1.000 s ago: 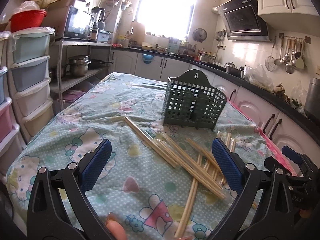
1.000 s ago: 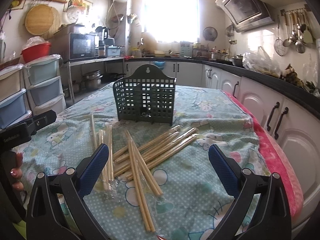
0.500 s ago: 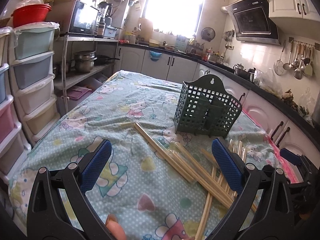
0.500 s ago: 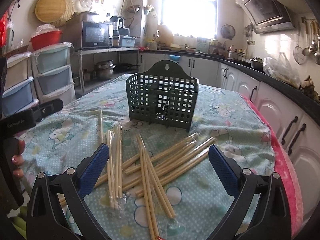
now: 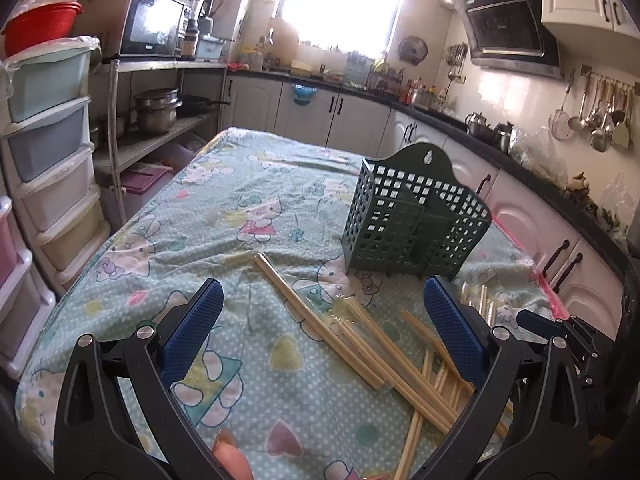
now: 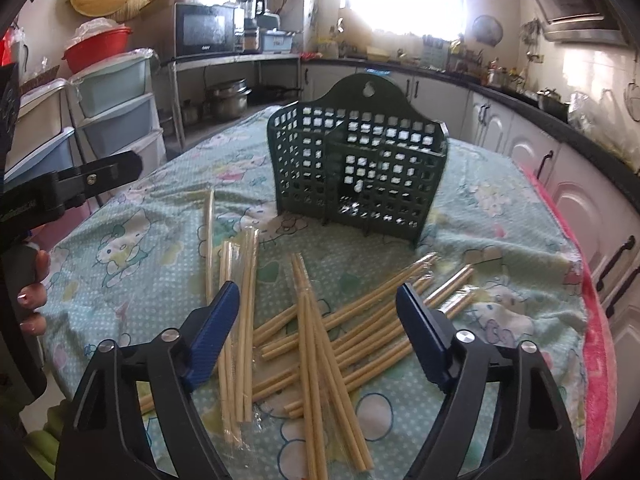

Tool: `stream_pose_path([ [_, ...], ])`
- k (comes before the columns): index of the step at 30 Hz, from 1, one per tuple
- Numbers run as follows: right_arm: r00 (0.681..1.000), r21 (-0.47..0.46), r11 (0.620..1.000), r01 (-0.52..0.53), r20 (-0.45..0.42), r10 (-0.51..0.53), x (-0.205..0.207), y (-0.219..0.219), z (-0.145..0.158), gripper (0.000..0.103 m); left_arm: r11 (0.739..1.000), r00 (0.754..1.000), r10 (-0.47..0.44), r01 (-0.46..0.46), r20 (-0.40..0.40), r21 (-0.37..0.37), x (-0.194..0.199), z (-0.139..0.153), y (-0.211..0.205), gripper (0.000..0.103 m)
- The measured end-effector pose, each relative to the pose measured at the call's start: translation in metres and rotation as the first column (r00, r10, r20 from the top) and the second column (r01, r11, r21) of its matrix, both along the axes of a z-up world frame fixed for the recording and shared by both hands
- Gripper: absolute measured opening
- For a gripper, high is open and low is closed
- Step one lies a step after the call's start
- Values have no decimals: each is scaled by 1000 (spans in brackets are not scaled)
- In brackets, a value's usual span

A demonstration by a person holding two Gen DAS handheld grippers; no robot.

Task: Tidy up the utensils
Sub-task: 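Lower the right gripper onto the chopsticks beside the green caddy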

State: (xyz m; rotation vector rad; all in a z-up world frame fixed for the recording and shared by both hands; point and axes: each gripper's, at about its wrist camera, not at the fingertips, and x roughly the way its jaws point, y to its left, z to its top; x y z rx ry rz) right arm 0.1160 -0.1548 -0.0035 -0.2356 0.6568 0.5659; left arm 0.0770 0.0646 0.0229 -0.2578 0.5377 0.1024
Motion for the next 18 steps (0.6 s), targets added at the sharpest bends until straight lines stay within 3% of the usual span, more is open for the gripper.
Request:
stream_pose_path([
  [3, 999, -9, 1000, -21, -36, 20, 9, 5, -4, 69, 1000, 1000, -6, 6, -17, -1, 8, -1, 2, 93],
  [11, 990, -28, 997, -69, -128, 65, 30, 19, -19, 41, 1000, 993, -7, 7, -117, 2, 42, -15, 17, 93],
  [18, 979, -39, 995, -87, -189, 78, 45, 26, -34, 32, 999, 980, 9, -15, -198, -30, 68, -32, 38, 93],
])
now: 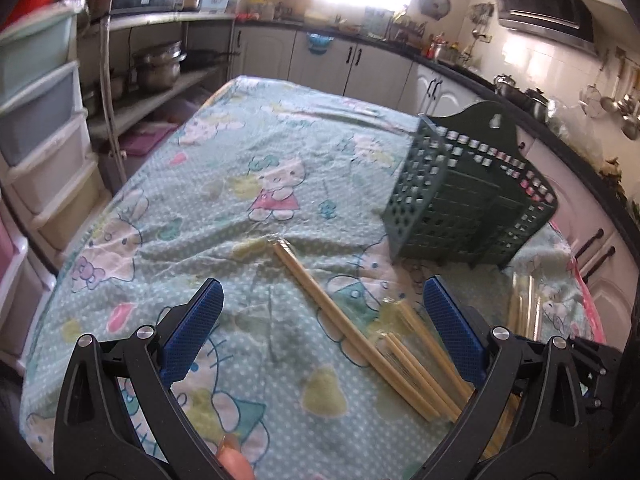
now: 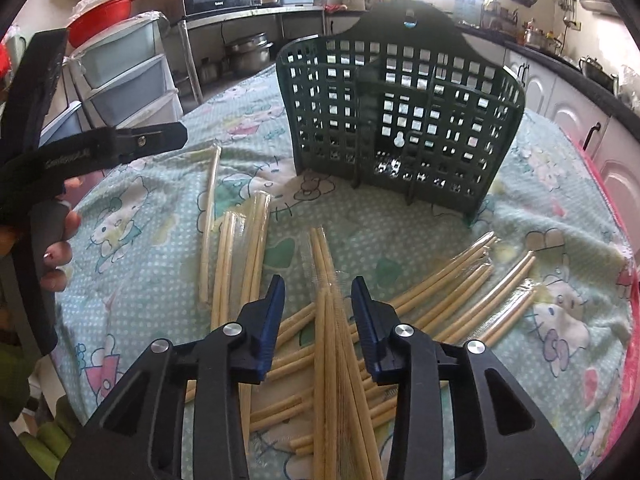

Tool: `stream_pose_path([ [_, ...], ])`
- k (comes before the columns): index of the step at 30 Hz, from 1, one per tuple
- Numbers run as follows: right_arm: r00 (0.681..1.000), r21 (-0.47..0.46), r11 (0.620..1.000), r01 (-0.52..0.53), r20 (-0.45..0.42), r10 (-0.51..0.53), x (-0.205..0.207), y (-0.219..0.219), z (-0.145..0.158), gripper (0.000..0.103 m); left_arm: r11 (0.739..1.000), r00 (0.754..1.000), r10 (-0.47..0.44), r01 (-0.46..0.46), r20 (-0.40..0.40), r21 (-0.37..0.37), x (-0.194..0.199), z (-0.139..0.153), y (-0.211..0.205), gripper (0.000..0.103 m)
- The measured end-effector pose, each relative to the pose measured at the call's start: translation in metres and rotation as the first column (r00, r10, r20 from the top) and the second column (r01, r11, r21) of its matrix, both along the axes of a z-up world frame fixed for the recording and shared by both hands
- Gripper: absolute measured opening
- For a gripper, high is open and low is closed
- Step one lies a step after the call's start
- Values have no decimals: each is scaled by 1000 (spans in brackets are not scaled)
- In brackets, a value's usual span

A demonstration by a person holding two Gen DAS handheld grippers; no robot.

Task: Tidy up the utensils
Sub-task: 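Lower the right gripper onto the chopsticks beside the green caddy, then close the right gripper on one chopstick and lift it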

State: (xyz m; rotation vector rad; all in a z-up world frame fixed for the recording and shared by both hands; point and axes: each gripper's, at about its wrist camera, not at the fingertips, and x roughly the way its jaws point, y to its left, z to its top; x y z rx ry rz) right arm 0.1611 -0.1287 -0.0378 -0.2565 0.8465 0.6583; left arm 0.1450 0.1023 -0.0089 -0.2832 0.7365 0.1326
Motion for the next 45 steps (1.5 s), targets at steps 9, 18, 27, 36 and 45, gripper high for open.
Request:
stream_pose_path([
  [9, 1000, -9, 1000, 0, -16, 0, 13, 4, -3, 17, 996, 992, 14, -25, -124, -90, 35, -21, 25, 92],
  [18, 1000, -4, 1000, -15, -12, 15, 17, 1, 2, 1, 985, 977, 17, -53, -213, -162, 61, -44, 37, 81],
  [27, 999, 10, 1000, -9, -41, 10, 18, -9, 5, 3, 989, 972, 32, -64, -231, -135, 72, -45, 39, 77],
  [36, 997, 8, 1000, -21, -71, 21, 17, -5, -4, 19, 996, 967, 52, -67, -248, -52, 87, -47, 33, 77],
  [45, 997, -9, 999, -46, -57, 45, 20, 4, -4, 18, 990, 964, 118, -96, -237, 102, 94, -46, 32, 27],
])
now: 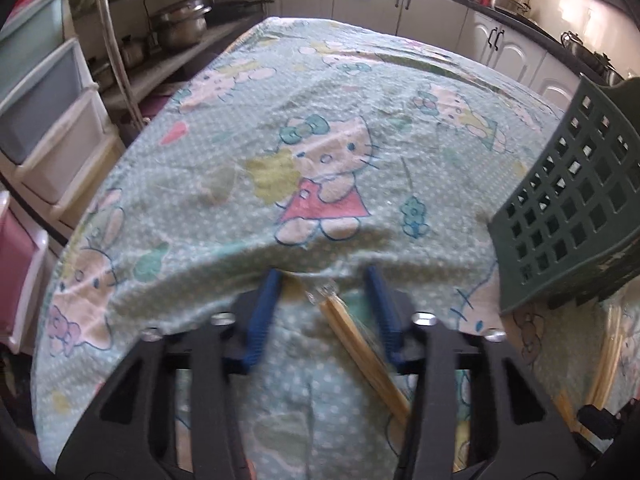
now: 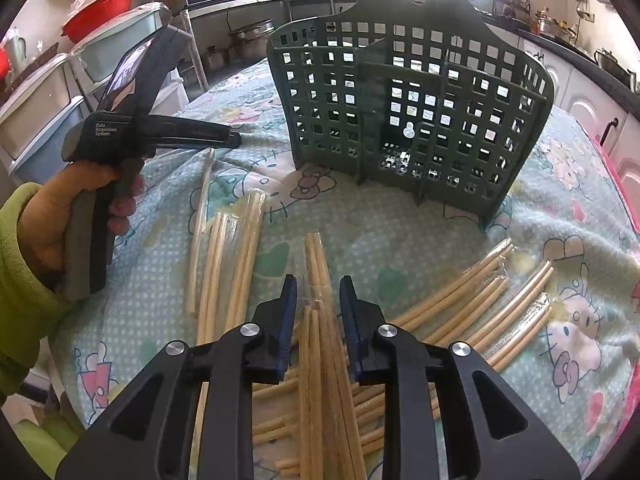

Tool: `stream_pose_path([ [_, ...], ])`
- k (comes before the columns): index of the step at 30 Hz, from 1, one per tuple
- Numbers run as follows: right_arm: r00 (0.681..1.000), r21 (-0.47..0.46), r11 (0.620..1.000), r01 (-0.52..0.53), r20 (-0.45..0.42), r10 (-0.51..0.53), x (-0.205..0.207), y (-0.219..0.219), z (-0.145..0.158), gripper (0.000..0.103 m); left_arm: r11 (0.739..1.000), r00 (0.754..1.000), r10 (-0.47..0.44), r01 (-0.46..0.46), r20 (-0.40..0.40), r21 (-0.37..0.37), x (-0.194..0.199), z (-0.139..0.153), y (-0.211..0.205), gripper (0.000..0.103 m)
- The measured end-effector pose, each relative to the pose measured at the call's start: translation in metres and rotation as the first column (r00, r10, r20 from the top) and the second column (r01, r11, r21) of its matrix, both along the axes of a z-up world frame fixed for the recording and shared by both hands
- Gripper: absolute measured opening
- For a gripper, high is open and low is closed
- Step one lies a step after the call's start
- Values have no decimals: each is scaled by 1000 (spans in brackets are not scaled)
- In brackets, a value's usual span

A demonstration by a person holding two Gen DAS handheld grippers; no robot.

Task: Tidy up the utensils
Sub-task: 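Close the right gripper on one chopstick and lift it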

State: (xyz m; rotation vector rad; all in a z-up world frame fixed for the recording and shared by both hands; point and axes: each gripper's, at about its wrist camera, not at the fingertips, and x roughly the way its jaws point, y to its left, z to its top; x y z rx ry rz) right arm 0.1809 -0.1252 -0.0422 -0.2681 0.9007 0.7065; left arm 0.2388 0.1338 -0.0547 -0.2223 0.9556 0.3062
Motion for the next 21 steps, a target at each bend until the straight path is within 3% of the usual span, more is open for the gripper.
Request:
stream_pose_path([
  [2, 1000, -6, 1000, -13, 11, 13, -2, 0, 1, 7, 1000, 1000, -4, 4, 4, 0, -1, 2, 2, 13],
  [9, 999, 6, 1000, -24, 22, 24, -1, -3, 8, 1, 997, 998, -26, 29, 51, -68, -6, 14, 6, 6],
  [13, 999, -16, 1000, -24, 31, 24, -4, -4, 7, 2, 995, 996, -40, 47, 81, -83, -12, 24, 4, 6],
  [21, 999, -12, 999, -36, 11, 36, -8, -2, 2, 17, 991, 982, -75, 92, 174, -95, -26, 62, -6, 4],
])
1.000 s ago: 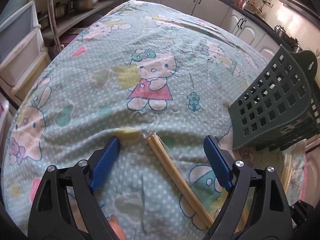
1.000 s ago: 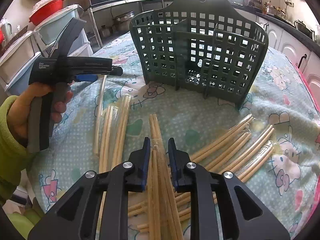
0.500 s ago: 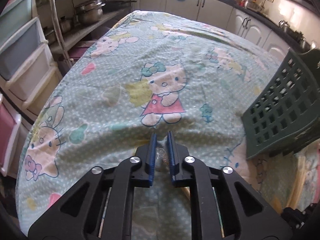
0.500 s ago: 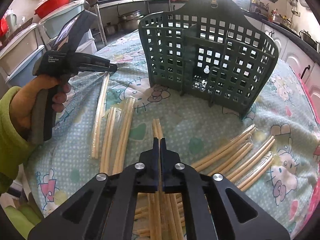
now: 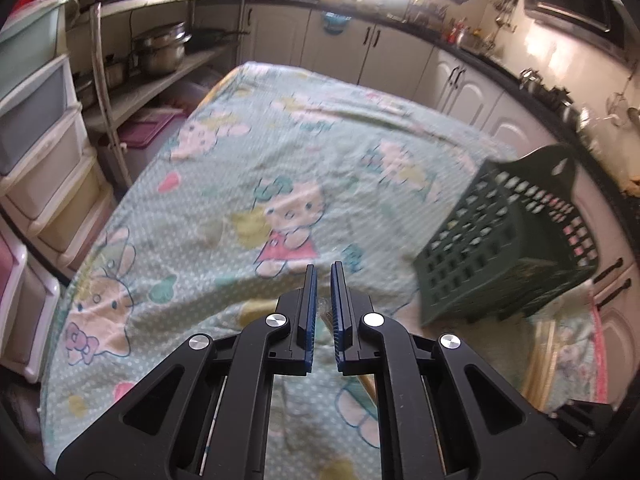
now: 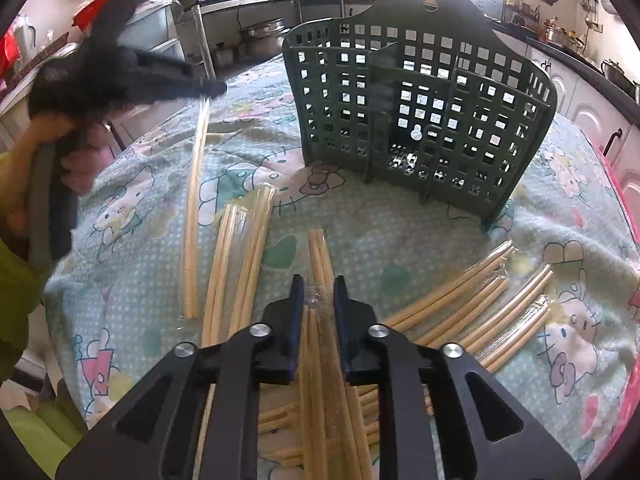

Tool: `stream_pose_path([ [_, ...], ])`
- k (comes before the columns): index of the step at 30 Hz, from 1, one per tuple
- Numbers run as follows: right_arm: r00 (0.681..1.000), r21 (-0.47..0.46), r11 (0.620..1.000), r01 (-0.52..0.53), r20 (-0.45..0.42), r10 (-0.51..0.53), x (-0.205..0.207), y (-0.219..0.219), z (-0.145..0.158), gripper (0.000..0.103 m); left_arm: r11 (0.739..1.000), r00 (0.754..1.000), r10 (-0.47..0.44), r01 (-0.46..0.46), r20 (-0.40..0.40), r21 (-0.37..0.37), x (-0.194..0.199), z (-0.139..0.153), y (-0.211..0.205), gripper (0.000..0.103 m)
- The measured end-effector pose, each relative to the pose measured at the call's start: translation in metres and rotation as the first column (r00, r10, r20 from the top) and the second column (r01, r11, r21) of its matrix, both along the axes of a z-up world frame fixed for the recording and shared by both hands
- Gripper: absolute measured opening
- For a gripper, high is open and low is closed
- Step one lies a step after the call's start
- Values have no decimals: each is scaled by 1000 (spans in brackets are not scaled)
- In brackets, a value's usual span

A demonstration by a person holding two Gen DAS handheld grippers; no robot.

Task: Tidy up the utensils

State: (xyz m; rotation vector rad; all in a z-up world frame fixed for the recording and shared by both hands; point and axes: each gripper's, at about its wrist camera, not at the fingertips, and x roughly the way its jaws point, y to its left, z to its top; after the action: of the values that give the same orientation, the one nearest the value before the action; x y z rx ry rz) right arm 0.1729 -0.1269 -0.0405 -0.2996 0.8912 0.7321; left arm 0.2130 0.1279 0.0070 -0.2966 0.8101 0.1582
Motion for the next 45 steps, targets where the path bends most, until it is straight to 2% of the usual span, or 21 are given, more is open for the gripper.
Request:
stream_pose_path([
  [7, 999, -25, 999, -24, 26, 25, -8, 8, -3, 18, 999, 997, -38, 39, 74, -3, -11, 31, -14, 4],
  [13, 998, -46, 999, -26, 49, 28, -8, 10, -5, 18, 998, 993, -57, 58, 102, -6, -16, 44, -24, 4],
  [15, 996, -64, 998, -30, 77, 35, -11, 13, -6, 15, 998, 992, -61, 63, 111, -9, -17, 48, -27, 4],
  [17, 995, -69, 997, -31, 89, 37, -12, 14, -6, 4, 998, 991, -66, 68, 118, -8, -18, 52, -29, 4],
  [21, 997, -45, 998, -47, 64, 50, -12, 12, -6, 4, 997, 987, -80, 81, 137, -5, -20, 62, -35, 4],
  [28, 1000, 56, 998, -16, 24, 14, -9, -12, 9, 4, 995, 982, -99, 100, 164, -2, -22, 76, -45, 4],
  [33, 1000, 93, 996, 4, 10, -5, -7, -25, 15, 4, 993, 978, -116, 117, 176, 1, -21, 82, -53, 4],
  [39, 1000, 103, 994, 23, 6, -23, -13, -37, 15, 4, 990, 972, -142, 143, 189, 8, -20, 90, -66, 4],
  [45, 997, 168, 985, 43, 51, -53, -13, -53, 45, 4, 984, 960, -177, 178, 215, 14, -18, 106, -79, 4],
])
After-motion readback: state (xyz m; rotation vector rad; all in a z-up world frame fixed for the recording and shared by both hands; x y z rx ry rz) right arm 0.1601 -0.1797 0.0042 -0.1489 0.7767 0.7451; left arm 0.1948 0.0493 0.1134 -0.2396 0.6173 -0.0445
